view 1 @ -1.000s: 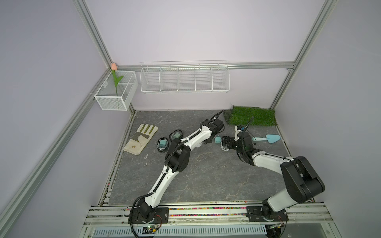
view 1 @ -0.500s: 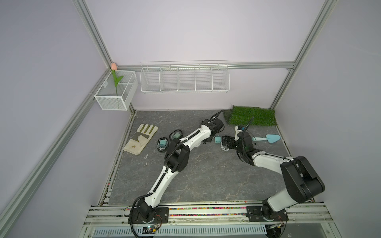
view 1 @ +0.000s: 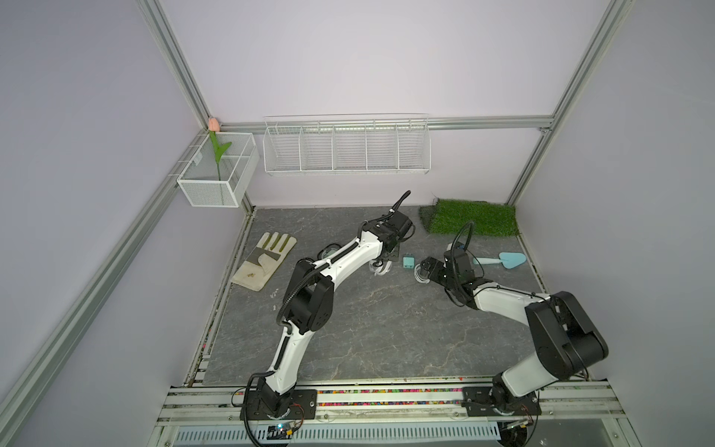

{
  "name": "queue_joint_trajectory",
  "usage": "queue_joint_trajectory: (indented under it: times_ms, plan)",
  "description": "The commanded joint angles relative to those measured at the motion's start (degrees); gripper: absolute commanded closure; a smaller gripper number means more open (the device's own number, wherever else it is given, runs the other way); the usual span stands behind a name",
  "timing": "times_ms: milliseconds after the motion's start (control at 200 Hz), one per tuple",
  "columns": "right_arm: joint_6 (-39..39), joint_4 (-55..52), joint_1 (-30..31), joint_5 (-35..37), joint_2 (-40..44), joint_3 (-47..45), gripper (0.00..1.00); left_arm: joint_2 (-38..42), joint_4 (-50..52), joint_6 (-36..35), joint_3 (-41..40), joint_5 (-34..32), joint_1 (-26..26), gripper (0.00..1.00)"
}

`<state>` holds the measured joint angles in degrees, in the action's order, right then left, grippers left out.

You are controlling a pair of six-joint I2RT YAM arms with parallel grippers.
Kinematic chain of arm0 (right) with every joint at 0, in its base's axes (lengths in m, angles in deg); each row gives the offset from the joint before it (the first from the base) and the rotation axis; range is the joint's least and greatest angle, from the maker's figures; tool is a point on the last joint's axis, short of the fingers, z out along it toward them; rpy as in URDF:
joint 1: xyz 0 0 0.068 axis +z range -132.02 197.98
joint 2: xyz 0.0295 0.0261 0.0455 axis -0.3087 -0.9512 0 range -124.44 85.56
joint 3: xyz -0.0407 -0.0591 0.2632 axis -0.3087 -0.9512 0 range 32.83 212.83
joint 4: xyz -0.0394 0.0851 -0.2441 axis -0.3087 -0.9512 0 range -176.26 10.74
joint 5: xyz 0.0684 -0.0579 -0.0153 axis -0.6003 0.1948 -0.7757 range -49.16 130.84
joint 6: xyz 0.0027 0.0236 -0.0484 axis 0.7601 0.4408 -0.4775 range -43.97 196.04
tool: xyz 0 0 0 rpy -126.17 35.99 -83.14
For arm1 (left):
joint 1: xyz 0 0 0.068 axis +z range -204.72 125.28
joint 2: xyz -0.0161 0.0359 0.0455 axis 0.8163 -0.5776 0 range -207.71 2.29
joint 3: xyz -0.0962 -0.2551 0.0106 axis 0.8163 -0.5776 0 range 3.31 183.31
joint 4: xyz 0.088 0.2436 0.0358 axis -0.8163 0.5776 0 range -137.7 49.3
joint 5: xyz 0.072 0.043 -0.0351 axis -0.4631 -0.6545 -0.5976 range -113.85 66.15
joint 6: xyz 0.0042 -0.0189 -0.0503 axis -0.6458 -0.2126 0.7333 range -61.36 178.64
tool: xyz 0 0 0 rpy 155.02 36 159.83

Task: Pack away charging kits
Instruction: Open the storage bag at the center of the board.

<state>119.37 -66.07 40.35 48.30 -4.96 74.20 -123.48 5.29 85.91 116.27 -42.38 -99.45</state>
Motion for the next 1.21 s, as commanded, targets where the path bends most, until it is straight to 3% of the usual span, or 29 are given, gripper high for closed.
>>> queue_joint_trajectory:
  times_ms: [0,55,270,475,655,835,1021,1201]
  plan:
    - [2.8,-3.7,0.1,0.6,-2.8,1.6,0.18,0.5,-0.8,-0.1,-1.4,-0.2,0.4,1.0]
    - [4.4,-4.3,0.8,1.2,-4.2,2.1,0.23,0.4,-0.8,0.1,-1.6,-1.2,0.4,1.0]
    - [9.2,-5.2,2.2,4.5,-5.0,1.3,0.24,3.0,-6.0,-0.6,-6.7,0.2,0.3,1.0]
    - [2.7,-2.0,8.5,8.0,3.2,-0.2,0.16,4.5,-7.8,-1.1,-8.2,2.9,0.4,1.0]
    - [2.2,5.0,12.1,2.6,5.9,-2.1,0.16,8.0,-12.0,-1.6,-12.9,5.9,0.4,1.0]
    - [3.8,10.0,12.9,-1.9,0.4,0.7,0.15,11.5,-15.5,-1.8,-17.3,9.1,0.3,1.0]
    - [6.0,16.0,13.0,-5.5,-8.5,3.6,0.21,15.8,-19.7,-2.5,-22.3,12.2,0.3,1.0]
    - [6.7,18.1,13.0,-7.0,-13.0,5.2,0.39,18.9,-23.6,-3.4,-26.3,16.5,0.6,1.0]
